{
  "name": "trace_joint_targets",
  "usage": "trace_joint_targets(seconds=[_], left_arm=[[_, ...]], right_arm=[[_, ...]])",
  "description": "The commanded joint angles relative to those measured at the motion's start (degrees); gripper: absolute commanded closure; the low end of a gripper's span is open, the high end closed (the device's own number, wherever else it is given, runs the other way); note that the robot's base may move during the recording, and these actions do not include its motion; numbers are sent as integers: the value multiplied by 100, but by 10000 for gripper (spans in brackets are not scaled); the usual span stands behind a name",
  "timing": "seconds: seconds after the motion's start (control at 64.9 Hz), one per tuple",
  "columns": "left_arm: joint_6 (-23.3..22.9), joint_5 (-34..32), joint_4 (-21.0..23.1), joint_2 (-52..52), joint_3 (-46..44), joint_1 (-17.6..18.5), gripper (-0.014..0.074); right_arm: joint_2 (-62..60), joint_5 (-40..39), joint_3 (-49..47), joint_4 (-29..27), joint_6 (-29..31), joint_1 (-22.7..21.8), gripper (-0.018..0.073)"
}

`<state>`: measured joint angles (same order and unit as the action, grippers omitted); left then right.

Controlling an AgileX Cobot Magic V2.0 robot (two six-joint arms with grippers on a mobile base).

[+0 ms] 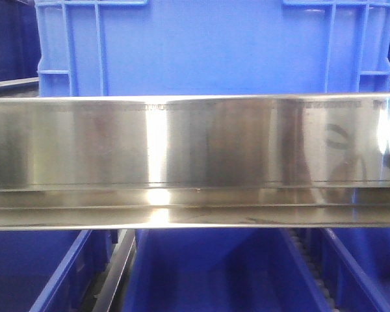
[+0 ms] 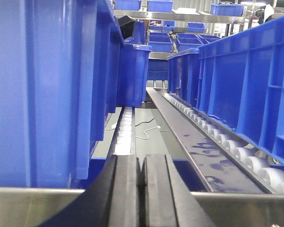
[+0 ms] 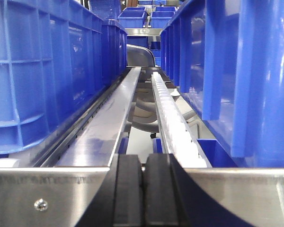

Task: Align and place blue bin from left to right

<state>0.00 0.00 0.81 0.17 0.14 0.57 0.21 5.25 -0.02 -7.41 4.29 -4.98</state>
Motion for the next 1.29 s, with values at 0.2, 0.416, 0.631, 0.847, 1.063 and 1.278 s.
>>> trace_joint_targets(seconds=[0.2, 0.416, 0.631, 0.847, 1.063, 1.278], left_arm=[[0, -260, 42, -17, -14, 15, 707], [0, -249, 42, -17, -14, 15, 707], [0, -682, 42, -17, -14, 15, 707], [0, -752, 42, -17, -14, 15, 707], [0, 301, -146, -17, -1292, 15, 661], [215, 2294, -427, 713, -3393, 15, 356]], right_arm=[[-21, -121, 2, 30, 10, 7, 628], [-21, -121, 2, 30, 10, 7, 628], [-21, -473, 2, 30, 10, 7, 628], [-21, -904, 2, 18, 10, 7, 628], [-21, -180, -876, -112, 10, 7, 623], [233, 1365, -2738, -137, 10, 7, 314]])
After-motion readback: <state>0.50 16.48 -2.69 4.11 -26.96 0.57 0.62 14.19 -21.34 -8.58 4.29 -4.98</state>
